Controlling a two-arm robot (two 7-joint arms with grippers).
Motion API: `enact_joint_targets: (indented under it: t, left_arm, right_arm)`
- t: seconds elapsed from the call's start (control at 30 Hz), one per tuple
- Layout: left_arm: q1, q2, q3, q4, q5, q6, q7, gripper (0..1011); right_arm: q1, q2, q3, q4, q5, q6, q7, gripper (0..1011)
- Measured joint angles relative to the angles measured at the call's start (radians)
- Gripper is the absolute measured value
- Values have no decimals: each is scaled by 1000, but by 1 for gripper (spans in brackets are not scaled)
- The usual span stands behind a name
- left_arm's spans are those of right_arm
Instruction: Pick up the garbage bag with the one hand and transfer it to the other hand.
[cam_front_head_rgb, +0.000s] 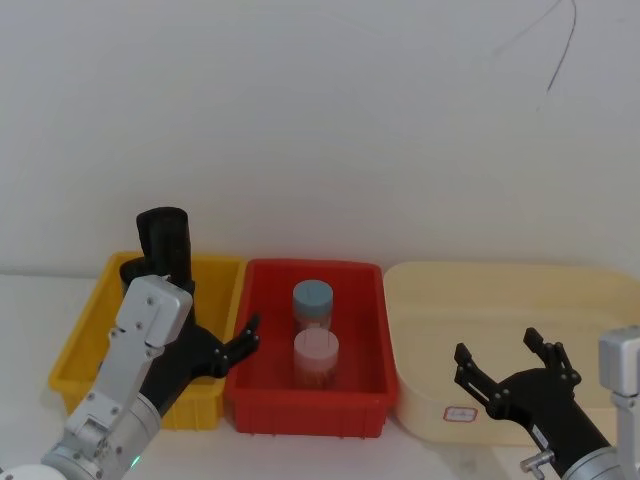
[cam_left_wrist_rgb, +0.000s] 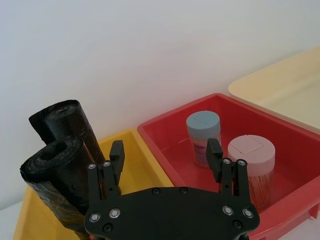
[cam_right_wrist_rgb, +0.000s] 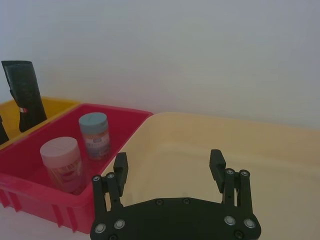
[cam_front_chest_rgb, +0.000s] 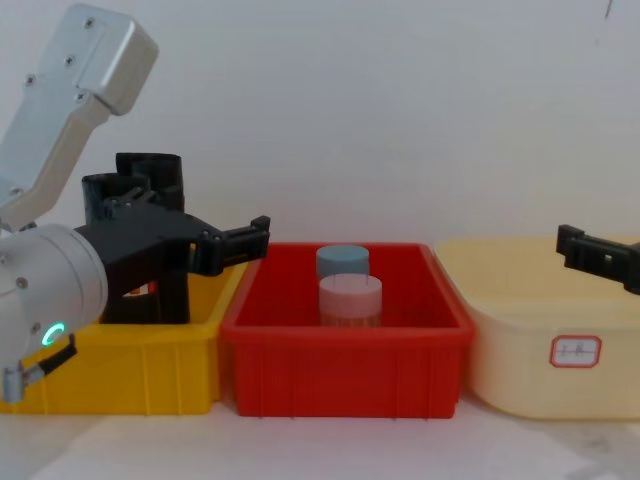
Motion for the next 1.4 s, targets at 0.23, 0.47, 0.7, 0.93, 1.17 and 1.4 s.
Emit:
enact_joint_targets:
  t: [0.23,0.47,0.7,0.93,1.17,1.4]
  left_arm:
    - [0,0,0,0,0,0,0,1001]
    - [0,0,0,0,0,0,0,1001]
    - [0,0,0,0,0,0,0,1001]
    - [0,0,0,0,0,0,0,1001]
    - [3,0,-2,-3,5,-7,0,1001]
    - [25,9,-9,-22,8,-18,-2,1002]
  right_arm:
    - [0,0,0,0,0,0,0,998]
    - [0,0,0,0,0,0,0,998]
    - [0,0,0,0,0,0,0,998]
    - [0,0,0,0,0,0,0,998]
    - [0,0,0,0,0,0,0,998]
    - [0,0,0,0,0,0,0,998]
